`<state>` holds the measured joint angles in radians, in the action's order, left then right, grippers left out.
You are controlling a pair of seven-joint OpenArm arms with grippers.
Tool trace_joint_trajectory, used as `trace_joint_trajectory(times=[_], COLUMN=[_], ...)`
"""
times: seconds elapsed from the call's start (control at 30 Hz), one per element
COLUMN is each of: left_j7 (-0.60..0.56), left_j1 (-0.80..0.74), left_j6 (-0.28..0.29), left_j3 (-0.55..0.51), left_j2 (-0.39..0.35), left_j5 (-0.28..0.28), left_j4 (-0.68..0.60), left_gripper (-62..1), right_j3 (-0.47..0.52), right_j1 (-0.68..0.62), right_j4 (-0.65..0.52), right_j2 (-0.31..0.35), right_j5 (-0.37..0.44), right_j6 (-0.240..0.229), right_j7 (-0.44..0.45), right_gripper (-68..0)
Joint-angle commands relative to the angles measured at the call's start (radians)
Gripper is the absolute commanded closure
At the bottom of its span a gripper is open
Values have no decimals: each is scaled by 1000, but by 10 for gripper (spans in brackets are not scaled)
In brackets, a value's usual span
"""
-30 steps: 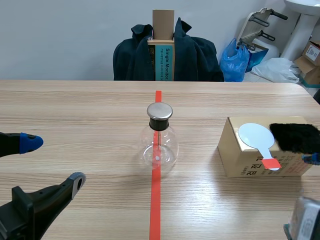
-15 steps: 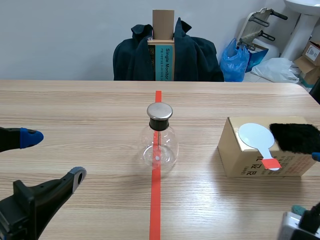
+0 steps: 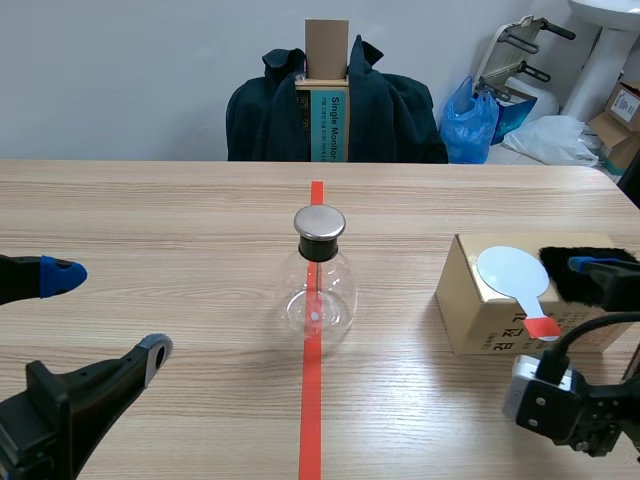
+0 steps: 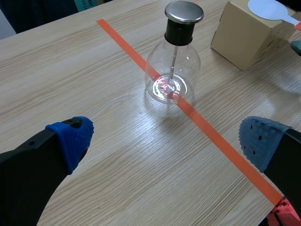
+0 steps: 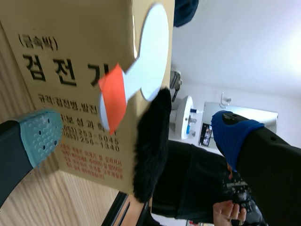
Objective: Do the electroscope experiment.
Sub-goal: 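Pick up the white charging plate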
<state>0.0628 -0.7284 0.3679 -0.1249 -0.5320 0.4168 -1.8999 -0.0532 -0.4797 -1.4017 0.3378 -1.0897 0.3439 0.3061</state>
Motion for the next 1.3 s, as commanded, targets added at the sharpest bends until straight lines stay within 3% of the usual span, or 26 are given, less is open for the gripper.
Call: trace_joint_trajectory(times=[0.0,0.23,0.5,0.57,0.73,0.8,1.07,1.27], left_j7=[-14,-13,-13,-13,-13,-13,-13,-13], left_j1=[0,0,0,0,0,0,0,0], left_j6=[2,2,2,2,2,2,2,2], left_j3=[1,1,1,1,1,1,1,1], left_j2=[5,5,5,5,5,5,5,5], left_j5=[6,6,6,6,6,6,6,6], left_j4=[-12,-12,-12,-12,-12,-12,-12,-12], left_gripper=[-623,-623,-623,-623,-623,-623,-623,-623], right_j3=[-8,-14,-13,-13,-13,-13,-13,-13], right_j1=[-2,-1,-3,-5,-5,-5,-5,-5], right_j4=[-10,-10,-10,-10,-10,-10,-10,-17], right_j2=[-2,-42,-42,-42,-42,-42,-42,-42], right_j5=[1,-26,-32,-32,-32,-32,-32,-32], right_j6=[8,8,8,8,8,8,8,13], right_j7=[8,18,3,-1,-12,-16,-23,-22], right_gripper=[-679,-679,-679,-607,-280,-194,-27,-17])
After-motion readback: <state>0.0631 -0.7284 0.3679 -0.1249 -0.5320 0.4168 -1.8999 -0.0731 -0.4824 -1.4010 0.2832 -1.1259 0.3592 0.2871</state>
